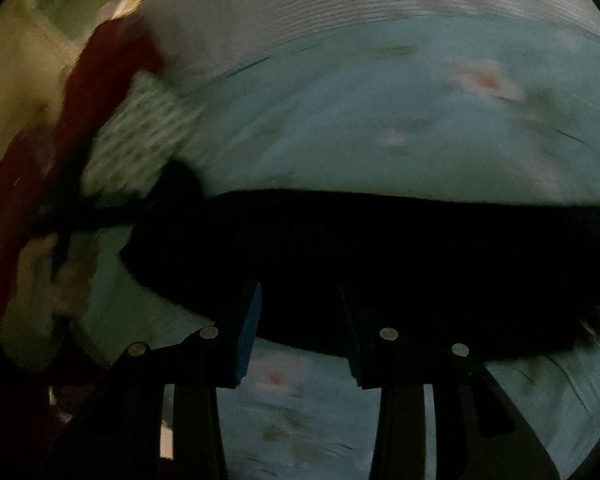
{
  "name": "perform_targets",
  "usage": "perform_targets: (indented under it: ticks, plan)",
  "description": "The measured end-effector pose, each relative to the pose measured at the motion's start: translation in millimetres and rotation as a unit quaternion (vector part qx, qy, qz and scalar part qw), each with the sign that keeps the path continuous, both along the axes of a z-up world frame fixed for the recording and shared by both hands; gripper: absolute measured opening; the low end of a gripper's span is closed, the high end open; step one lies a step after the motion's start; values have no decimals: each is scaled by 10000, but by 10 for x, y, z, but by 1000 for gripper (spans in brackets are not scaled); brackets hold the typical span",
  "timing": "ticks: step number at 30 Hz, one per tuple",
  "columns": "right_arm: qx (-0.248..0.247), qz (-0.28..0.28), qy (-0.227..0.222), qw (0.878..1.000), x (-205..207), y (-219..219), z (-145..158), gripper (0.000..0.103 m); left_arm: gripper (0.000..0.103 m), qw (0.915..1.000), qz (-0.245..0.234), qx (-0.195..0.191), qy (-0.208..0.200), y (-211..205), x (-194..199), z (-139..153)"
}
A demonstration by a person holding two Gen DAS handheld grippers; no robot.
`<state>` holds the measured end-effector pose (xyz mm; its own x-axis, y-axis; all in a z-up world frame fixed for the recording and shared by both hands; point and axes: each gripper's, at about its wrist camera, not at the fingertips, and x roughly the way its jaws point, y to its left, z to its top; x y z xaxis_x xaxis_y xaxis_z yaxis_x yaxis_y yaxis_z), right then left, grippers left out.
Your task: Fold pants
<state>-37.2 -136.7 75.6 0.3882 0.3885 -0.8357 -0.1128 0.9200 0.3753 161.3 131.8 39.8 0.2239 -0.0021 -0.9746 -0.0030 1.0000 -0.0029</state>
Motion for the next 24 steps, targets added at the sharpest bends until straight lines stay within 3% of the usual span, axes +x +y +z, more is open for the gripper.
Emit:
perform_targets:
  ticks: [6, 16, 19, 21, 24]
  plan:
    - [278, 982, 232, 9945, 407, 779, -282, 40, 71, 9991, 332, 114, 224, -8, 375, -70]
    - [94, 1328, 768, 9881, 804, 1332, -772, 40, 69, 9925, 383, 678, 947, -57, 674, -454]
    - [-23, 1377, 804, 9872, 834, 1469, -846, 40, 53, 9920, 291, 761, 969, -102, 695, -517]
    - [-127, 1415, 812, 9865, 852, 1584, -884, 40, 26, 9921, 228, 783, 954, -131, 701, -543]
    - [-149, 1565, 728, 9849, 831, 1716, -885, 30, 8, 9937, 240, 654, 883, -118, 683, -549]
